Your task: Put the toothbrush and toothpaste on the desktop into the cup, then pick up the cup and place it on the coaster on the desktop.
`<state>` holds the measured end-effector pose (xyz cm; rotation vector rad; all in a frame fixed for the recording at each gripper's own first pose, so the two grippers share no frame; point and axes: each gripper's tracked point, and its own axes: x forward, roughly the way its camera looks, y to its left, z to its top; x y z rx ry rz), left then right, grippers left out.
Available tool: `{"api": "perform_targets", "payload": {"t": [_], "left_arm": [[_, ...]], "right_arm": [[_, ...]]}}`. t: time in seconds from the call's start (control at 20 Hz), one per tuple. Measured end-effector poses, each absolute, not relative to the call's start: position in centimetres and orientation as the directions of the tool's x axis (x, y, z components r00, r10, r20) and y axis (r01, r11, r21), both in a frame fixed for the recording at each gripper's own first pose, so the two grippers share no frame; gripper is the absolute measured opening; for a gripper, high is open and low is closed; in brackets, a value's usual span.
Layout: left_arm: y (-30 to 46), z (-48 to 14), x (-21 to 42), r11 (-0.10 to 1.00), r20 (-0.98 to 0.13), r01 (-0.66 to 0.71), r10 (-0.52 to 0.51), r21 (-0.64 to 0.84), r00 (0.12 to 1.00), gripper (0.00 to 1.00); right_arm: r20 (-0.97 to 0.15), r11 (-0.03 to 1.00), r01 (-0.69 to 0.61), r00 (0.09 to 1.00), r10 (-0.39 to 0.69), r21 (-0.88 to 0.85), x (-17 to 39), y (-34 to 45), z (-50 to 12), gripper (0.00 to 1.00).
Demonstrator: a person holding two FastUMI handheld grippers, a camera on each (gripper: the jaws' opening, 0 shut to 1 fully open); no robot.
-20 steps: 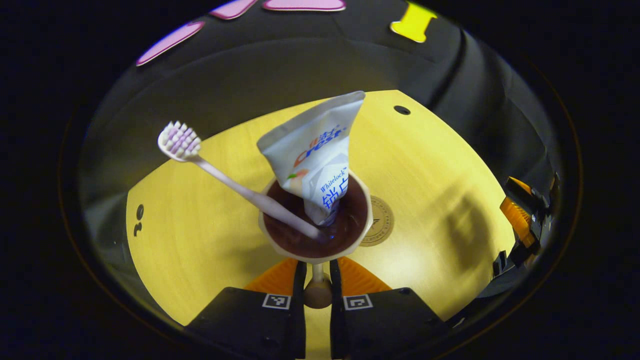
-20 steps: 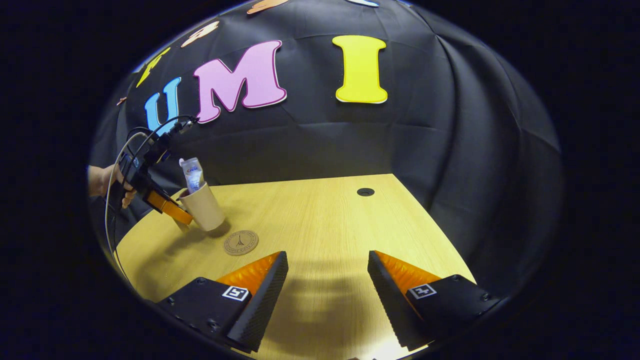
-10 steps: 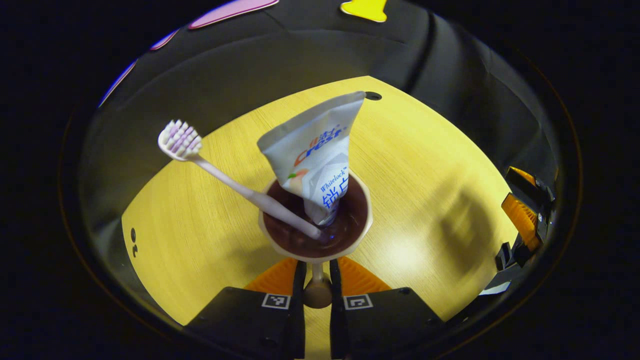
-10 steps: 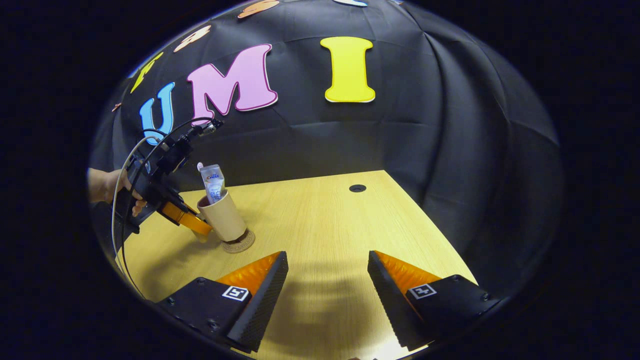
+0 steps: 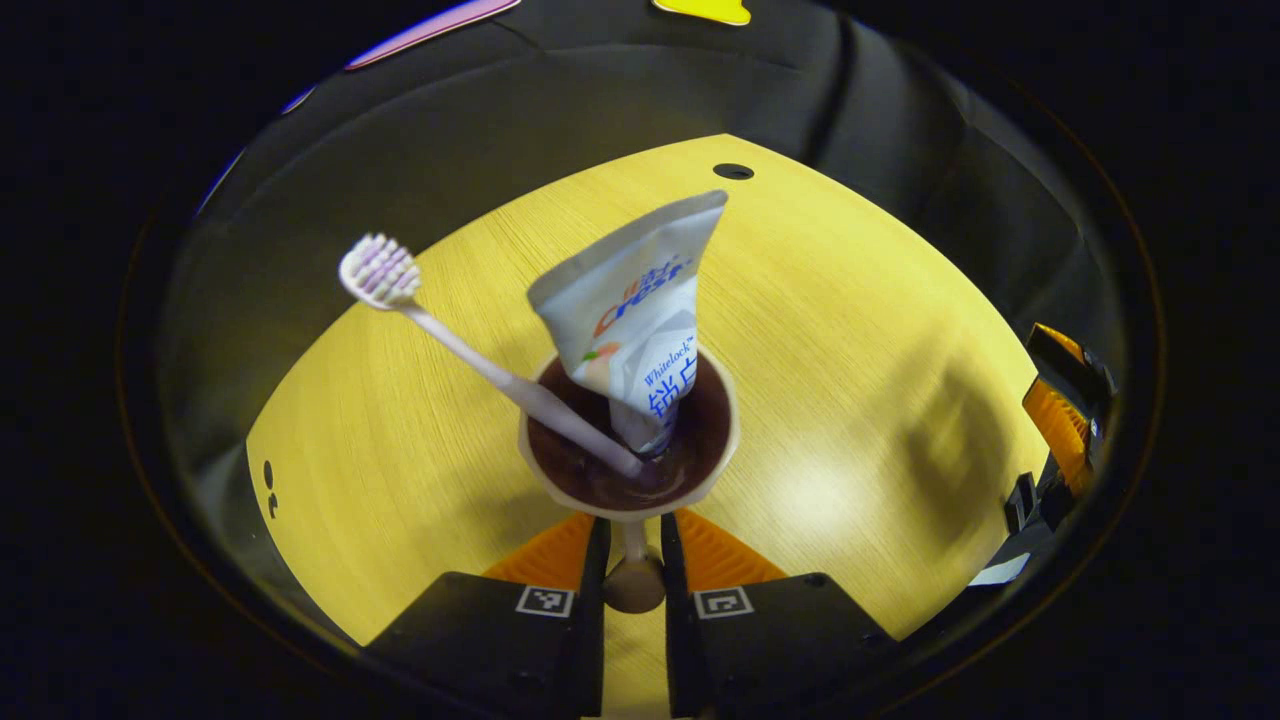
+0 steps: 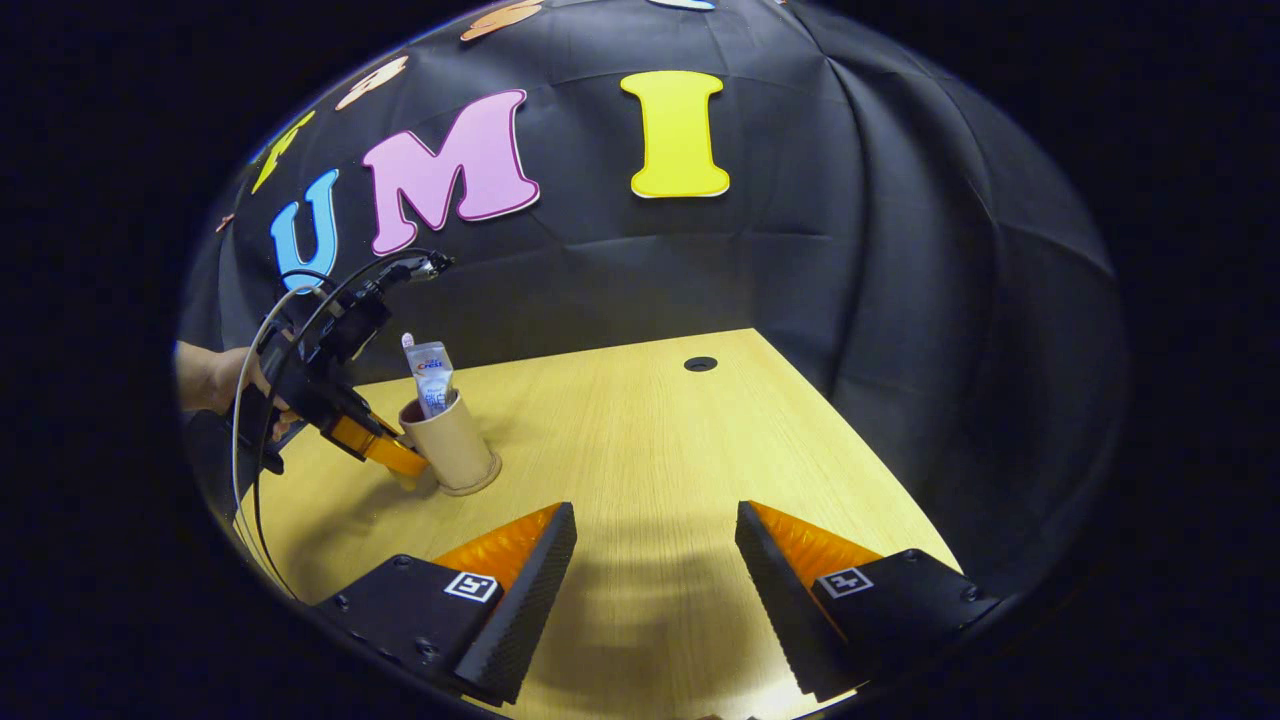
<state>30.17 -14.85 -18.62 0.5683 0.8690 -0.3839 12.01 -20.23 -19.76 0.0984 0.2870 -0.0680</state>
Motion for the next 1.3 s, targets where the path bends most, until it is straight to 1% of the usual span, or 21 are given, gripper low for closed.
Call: {"api": "perform_targets", "payload": {"t": [0.05,0.15,0.2,0.4,0.45,0.55,0.65,0.9,1.0,1.2,1.25,1.3], "left_arm": [[-14.9,-18.5,30.0,0.789,-0.795,0.53,-0.09,0.31,0.599,0.36],[-15.0,-18.3,30.0,0.792,-0.786,0.526,-0.099,0.31,0.611,0.36],[-15.1,-17.9,29.8,0.798,-0.779,0.523,-0.111,0.3,0.616,0.42],[-15.2,-16.7,27.3,0.836,-0.749,0.5,-0.18,0.226,0.638,1.0],[-14.9,-16.1,26.5,0.841,-0.733,0.493,-0.189,0.223,0.653,0.99],[-13.8,-14.6,25.2,0.851,-0.689,0.467,-0.191,0.238,0.699,0.99],[-12.8,-12.9,23.6,0.875,-0.639,0.43,-0.203,0.222,0.742,0.99],[-8.7,-7.2,17.7,0.936,-0.431,0.309,-0.211,0.17,0.877,0.98],[-6.8,-5.2,14.9,0.952,-0.337,0.262,-0.199,0.155,0.921,0.99],[-4.0,-1.6,9.3,0.972,-0.145,0.202,-0.184,0.117,0.972,0.98],[-3.3,-1.1,8.2,0.977,-0.115,0.186,-0.174,0.107,0.978,0.98],[-2.7,-1.7,7.2,0.98,-0.126,0.177,-0.165,0.094,0.978,0.98]], "right_arm": [[-0.289,0.992,0.086,0.956,-0.057,0.09,12.1,-20.3,-19.9,0.99],[-0.29,0.991,0.097,0.955,-0.066,0.095,11.7,-20.5,-19.8,0.99],[-0.289,0.99,0.1,0.955,-0.068,0.097,11.6,-20.5,-19.7,0.99],[-0.277,0.993,0.087,0.959,-0.06,0.086,10.7,-19.9,-19.0,0.99],[-0.272,0.994,0.08,0.961,-0.055,0.08,10.3,-19.5,-18.5,0.99],[-0.263,0.996,0.062,0.964,-0.042,0.071,9.9,-18.4,-17.5,0.98],[-0.257,0.997,0.045,0.966,-0.027,0.065,9.5,-17.1,-16.3,0.98],[-0.231,0.999,-0.007,0.973,0.018,0.044,7.3,-13.1,-12.4,0.98],[-0.208,0.999,-0.028,0.977,0.035,0.034,5.0,-11.2,-10.1,0.98],[-0.182,0.998,-0.062,0.981,0.064,0.013,1.6,-7.0,-7.7,0.99],[-0.158,0.997,-0.074,0.985,0.073,0.003,0.8,-5.9,-6.8,0.99],[-0.135,0.996,-0.087,0.987,0.085,-0.013,0.0,-4.7,-5.9,0.99]]}}
